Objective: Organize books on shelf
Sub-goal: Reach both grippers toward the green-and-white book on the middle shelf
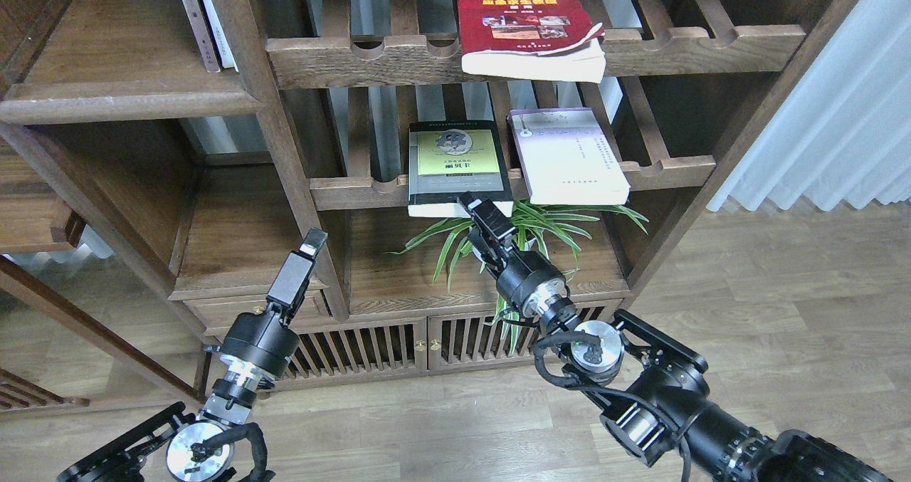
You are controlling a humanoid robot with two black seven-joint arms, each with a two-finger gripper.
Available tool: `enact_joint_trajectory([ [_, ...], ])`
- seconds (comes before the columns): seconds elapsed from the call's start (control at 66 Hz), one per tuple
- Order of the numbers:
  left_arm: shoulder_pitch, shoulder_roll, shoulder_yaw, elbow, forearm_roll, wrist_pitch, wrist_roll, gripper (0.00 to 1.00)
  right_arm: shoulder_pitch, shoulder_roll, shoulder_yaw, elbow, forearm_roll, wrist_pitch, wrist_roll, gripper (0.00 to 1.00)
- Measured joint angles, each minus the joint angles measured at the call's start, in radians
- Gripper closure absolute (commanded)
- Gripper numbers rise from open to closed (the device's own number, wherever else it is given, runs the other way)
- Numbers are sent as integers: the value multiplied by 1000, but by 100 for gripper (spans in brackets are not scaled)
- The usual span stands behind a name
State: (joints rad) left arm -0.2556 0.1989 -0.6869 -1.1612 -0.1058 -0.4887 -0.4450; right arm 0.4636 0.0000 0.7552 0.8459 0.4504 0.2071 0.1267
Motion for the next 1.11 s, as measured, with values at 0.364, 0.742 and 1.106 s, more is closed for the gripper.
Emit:
enact_joint_trajectory([
  [0.364,11,-22,-2,2,1,0,0,1,64,0,18,-26,19,-64,-1,10],
  [0.742,10,-31,-3,5,2,0,0,1,70,0,15,-26,45,-96,-2,23],
  [1.106,16,-34,-3,5,2,0,2,1,79,0,15,-26,51,-98,-2,52],
])
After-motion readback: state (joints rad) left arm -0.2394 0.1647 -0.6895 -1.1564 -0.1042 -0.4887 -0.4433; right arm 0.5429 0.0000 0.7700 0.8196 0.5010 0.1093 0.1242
